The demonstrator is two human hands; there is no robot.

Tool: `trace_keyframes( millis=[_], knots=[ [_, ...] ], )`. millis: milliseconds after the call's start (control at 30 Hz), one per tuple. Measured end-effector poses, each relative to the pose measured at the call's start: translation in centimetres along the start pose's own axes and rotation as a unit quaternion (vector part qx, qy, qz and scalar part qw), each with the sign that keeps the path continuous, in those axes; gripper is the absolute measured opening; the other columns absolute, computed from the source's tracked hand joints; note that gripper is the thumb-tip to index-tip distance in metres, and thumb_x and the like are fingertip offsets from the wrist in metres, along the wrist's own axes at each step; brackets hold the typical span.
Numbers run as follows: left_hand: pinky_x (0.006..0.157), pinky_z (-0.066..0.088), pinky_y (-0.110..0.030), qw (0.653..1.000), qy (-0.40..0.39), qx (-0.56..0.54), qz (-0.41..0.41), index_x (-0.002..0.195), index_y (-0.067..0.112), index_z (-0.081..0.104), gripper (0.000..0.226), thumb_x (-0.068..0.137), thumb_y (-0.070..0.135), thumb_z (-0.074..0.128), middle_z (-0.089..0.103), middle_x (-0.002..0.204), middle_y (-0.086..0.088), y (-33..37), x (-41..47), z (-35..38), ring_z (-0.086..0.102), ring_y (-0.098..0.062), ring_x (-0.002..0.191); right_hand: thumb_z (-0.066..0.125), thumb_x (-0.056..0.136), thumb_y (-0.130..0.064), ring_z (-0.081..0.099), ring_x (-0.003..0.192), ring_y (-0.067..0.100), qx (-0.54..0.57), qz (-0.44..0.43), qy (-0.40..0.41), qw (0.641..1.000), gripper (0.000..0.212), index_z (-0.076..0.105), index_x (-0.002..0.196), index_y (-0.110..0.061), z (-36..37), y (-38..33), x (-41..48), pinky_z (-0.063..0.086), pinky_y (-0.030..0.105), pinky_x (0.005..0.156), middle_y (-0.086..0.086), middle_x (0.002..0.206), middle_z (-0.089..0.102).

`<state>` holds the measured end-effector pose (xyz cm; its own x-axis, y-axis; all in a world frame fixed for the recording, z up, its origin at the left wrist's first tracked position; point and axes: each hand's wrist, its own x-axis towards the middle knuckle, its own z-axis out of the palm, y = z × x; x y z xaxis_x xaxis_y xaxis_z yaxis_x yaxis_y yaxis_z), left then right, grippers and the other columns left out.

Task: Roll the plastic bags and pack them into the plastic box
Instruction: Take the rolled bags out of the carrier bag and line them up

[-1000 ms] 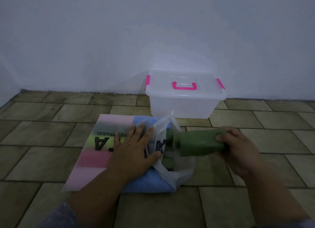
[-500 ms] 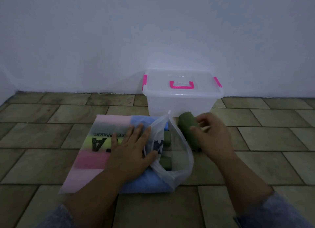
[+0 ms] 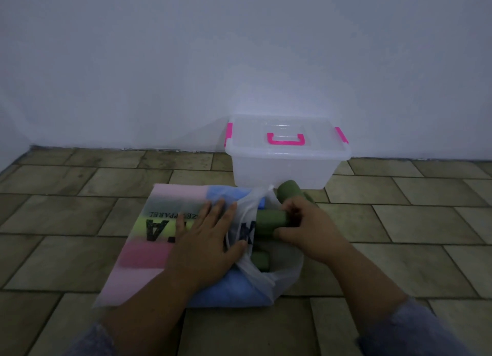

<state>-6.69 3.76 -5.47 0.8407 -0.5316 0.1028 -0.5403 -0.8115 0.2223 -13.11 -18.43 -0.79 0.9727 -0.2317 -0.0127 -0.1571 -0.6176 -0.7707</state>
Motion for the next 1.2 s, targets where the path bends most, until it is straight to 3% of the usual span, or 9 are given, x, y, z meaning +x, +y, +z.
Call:
trace_keyframes(
  millis=[133, 233, 300, 467, 633, 733, 900, 1033, 1200],
  knots=[
    [0.112, -0.01, -0.056, 1.0, 0.007, 0.006, 0.0, 0.143, 0.045, -0.018, 0.077, 0.078, 0.078, 0.007, -0.014, 0.157, 0.015, 0.0, 0.0, 0.3, -0.014, -0.009, 0.143, 0.068, 0.073, -0.004, 0.063, 0.082, 0.03, 0.22, 0.058, 0.07, 0.971, 0.022, 0.057, 0.08, -0.022, -4.6, 3.1, -2.0, 0.057, 0.04, 0.063, 0.01, 0.097, 0.061],
    [0.111, -0.011, -0.056, 1.0, 0.008, 0.012, 0.0, 0.142, 0.044, -0.019, 0.078, 0.077, 0.078, 0.004, -0.015, 0.157, 0.014, 0.0, 0.1, 0.4, -0.016, -0.009, 0.141, 0.056, 0.08, 0.006, 0.06, 0.086, 0.031, 0.453, 0.097, 0.17, 0.87, 0.025, 0.05, 0.078, -0.018, -5.9, 4.5, -2.3, 0.054, 0.04, 0.065, 0.012, 0.094, 0.056],
    [0.111, -0.01, -0.056, 1.0, 0.005, 0.01, -0.001, 0.146, 0.043, -0.014, 0.08, 0.077, 0.079, 0.005, -0.013, 0.158, 0.013, 0.0, 0.2, 0.3, -0.013, -0.01, 0.143, 0.06, 0.081, 0.003, 0.061, 0.086, 0.028, 0.49, 0.115, 0.25, 0.827, 0.027, 0.045, 0.077, -0.02, -5.3, 4.8, -1.7, 0.054, 0.038, 0.067, 0.011, 0.091, 0.056],
    [0.112, -0.007, -0.057, 1.0, 0.005, 0.013, 0.0, 0.145, 0.043, -0.014, 0.078, 0.08, 0.076, 0.009, -0.011, 0.158, 0.013, 0.1, 0.0, 0.1, -0.009, -0.013, 0.145, 0.074, 0.073, -0.023, 0.058, 0.066, 0.017, 0.106, 0.165, 0.252, 0.948, 0.029, 0.047, 0.082, -0.026, -1.7, 5.1, -0.5, 0.039, 0.025, 0.049, 0.003, 0.083, 0.061],
    [0.11, -0.004, -0.06, 0.998, 0.0, -0.055, -0.016, 0.143, 0.047, -0.01, 0.085, 0.075, 0.072, 0.035, -0.008, 0.159, 0.01, 0.4, 0.7, -0.5, 0.004, -0.018, 0.146, 0.069, 0.076, -0.037, 0.053, 0.083, 0.015, -0.058, 0.122, 0.204, 0.97, 0.032, 0.054, 0.102, -0.025, -2.0, 3.8, -0.2, 0.041, 0.028, 0.066, 0.0, 0.1, 0.053],
    [0.11, 0.008, -0.064, 0.996, 0.006, -0.088, -0.017, 0.137, 0.046, -0.003, 0.095, 0.061, 0.072, 0.047, 0.013, 0.157, 0.007, 1.3, 3.5, -1.4, 0.021, -0.023, 0.142, 0.065, 0.079, -0.027, 0.056, 0.08, 0.003, -0.04, -0.023, 0.217, 0.975, 0.015, 0.06, 0.093, -0.03, -1.7, 0.6, -0.6, 0.041, 0.019, 0.066, -0.012, 0.09, 0.06],
    [0.109, -0.002, -0.064, 0.993, -0.111, -0.023, -0.043, 0.147, 0.037, -0.002, 0.108, 0.065, 0.069, 0.06, 0.019, 0.157, 0.003, 1.9, 9.2, -2.8, 0.016, -0.022, 0.144, 0.056, 0.085, -0.015, 0.062, 0.091, 0.006, -0.098, -0.064, -0.083, 0.99, 0.022, 0.068, 0.1, -0.024, 0.8, -2.1, -0.6, 0.051, 0.025, 0.083, -0.01, 0.101, 0.068],
    [0.109, -0.008, -0.062, 0.984, -0.17, -0.005, -0.043, 0.147, 0.039, 0.014, 0.091, 0.069, 0.053, 0.058, 0.037, 0.15, 0.002, 1.2, 10.0, -3.7, 0.031, -0.025, 0.138, 0.053, 0.086, -0.017, 0.059, 0.102, 0.014, -0.126, -0.024, -0.059, 0.99, 0.036, 0.059, 0.121, -0.025, 0.7, -0.8, -0.2, 0.048, 0.027, 0.088, -0.003, 0.117, 0.064],
    [0.113, 0.009, -0.057, 0.98, -0.187, -0.065, 0.016, 0.14, 0.044, 0.031, 0.069, 0.076, 0.049, 0.055, 0.054, 0.132, 0.005, 0.1, 8.7, -4.6, 0.047, -0.018, 0.119, 0.066, 0.077, -0.025, 0.056, 0.093, 0.01, -0.119, -0.05, -0.03, 0.991, 0.048, 0.053, 0.124, -0.025, 1.9, -0.4, 0.5, 0.042, 0.022, 0.077, -0.002, 0.11, 0.064]
  ],
)
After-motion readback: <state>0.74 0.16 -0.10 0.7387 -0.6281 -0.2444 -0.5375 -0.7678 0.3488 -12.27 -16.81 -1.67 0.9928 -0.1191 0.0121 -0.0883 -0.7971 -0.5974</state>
